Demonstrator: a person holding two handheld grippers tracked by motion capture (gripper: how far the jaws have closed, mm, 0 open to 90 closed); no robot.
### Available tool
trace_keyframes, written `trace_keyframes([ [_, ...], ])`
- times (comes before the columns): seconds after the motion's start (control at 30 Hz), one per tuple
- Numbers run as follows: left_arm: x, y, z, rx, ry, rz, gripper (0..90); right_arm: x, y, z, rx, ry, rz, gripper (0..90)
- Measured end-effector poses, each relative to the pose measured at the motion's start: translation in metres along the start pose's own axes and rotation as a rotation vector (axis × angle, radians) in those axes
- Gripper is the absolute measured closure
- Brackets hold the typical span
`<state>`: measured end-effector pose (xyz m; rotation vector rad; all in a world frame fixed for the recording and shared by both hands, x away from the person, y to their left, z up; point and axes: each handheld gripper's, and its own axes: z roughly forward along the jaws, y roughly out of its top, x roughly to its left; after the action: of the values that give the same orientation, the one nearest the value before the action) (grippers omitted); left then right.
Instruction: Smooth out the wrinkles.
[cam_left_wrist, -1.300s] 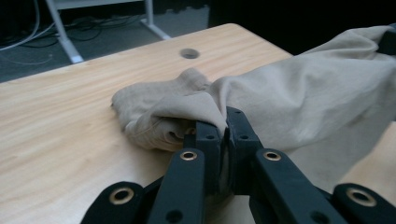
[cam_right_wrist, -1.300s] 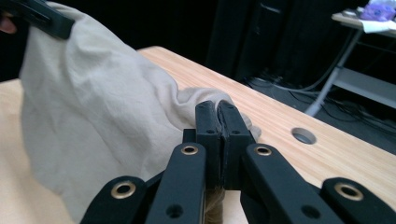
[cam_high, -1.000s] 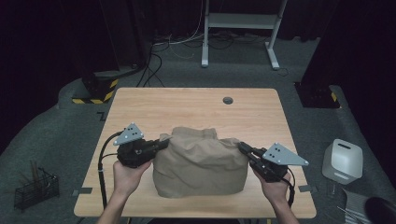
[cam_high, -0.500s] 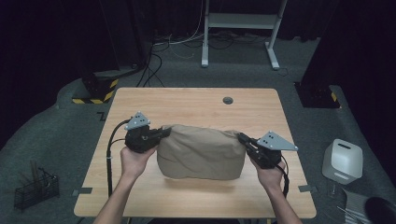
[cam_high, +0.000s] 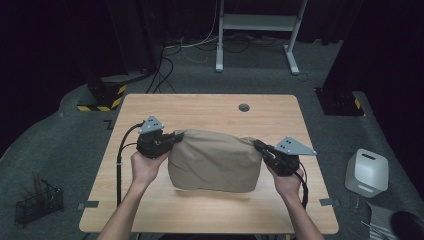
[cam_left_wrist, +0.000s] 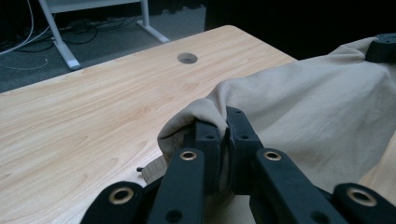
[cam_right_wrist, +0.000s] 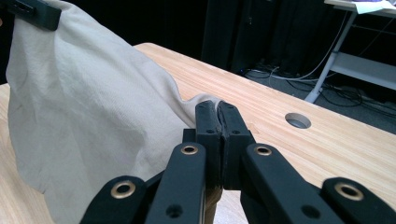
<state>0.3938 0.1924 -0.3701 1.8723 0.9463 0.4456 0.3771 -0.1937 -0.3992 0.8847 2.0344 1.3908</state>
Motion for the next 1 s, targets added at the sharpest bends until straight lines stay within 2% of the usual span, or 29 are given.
trace_keyframes([
  [0.2, 0.002, 0.001, 0.002, 0.004, 0.003, 0.004, 85.6, -0.003, 0.0, 0.004, 0.002, 0.001, 0.015, 88.5],
  [1.0, 0.013, 0.0, 0.018, 0.029, 0.009, -0.023, 85.6, -0.011, -0.002, 0.018, 0.033, -0.009, 0.048, 88.5],
])
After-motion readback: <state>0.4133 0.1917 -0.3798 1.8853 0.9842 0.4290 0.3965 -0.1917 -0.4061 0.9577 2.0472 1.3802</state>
